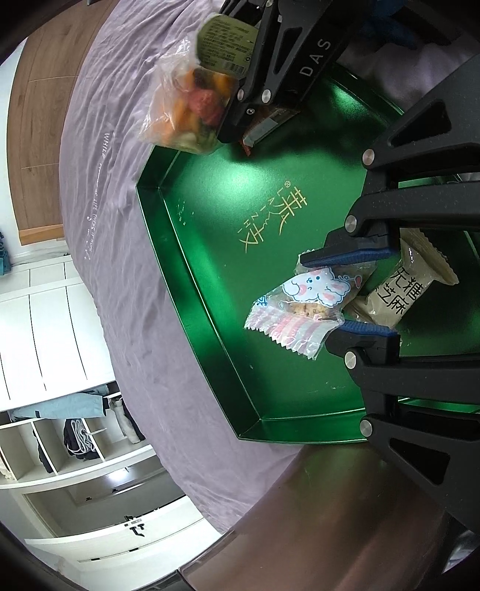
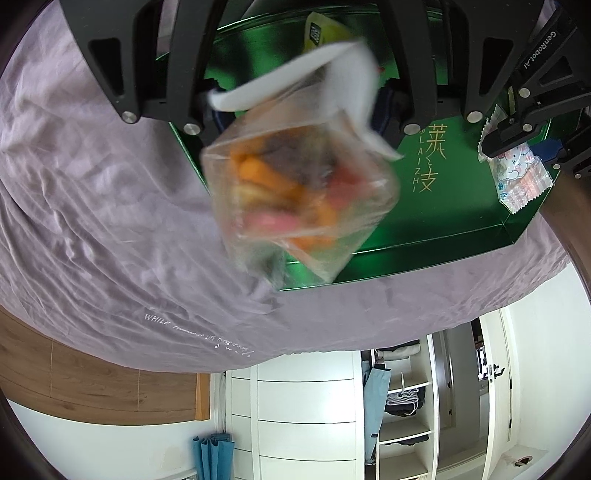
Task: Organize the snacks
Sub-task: 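Open the right tool to drop the fruit bag while the left tool releases the bunny pack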
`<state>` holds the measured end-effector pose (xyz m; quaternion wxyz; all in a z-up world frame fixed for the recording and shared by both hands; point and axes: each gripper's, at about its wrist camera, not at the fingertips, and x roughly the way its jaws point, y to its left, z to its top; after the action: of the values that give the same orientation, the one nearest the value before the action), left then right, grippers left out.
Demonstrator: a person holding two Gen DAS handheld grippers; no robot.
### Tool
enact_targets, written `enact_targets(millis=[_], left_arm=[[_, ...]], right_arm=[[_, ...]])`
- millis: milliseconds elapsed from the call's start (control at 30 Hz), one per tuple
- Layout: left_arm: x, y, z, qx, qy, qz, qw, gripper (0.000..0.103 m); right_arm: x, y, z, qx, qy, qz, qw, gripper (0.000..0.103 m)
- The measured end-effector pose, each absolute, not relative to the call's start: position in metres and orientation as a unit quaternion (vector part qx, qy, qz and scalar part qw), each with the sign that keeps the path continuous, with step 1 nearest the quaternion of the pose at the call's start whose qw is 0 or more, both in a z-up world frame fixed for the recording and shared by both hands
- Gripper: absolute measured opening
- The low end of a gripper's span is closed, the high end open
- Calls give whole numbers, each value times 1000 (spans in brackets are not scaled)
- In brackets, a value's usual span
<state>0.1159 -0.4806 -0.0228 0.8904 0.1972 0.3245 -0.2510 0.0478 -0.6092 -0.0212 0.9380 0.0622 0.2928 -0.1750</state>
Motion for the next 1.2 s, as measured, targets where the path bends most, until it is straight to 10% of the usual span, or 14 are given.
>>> enact_targets(millis=[133,1200], left_arm=[[113,-479,-21,193,314,-248,896,40],[65,-456,9,183,152,-244,940,62]], right_arm=[[44,-606,-19,53,280,-176,942,102],[27,-586,16,-4,227,-243,943,103]])
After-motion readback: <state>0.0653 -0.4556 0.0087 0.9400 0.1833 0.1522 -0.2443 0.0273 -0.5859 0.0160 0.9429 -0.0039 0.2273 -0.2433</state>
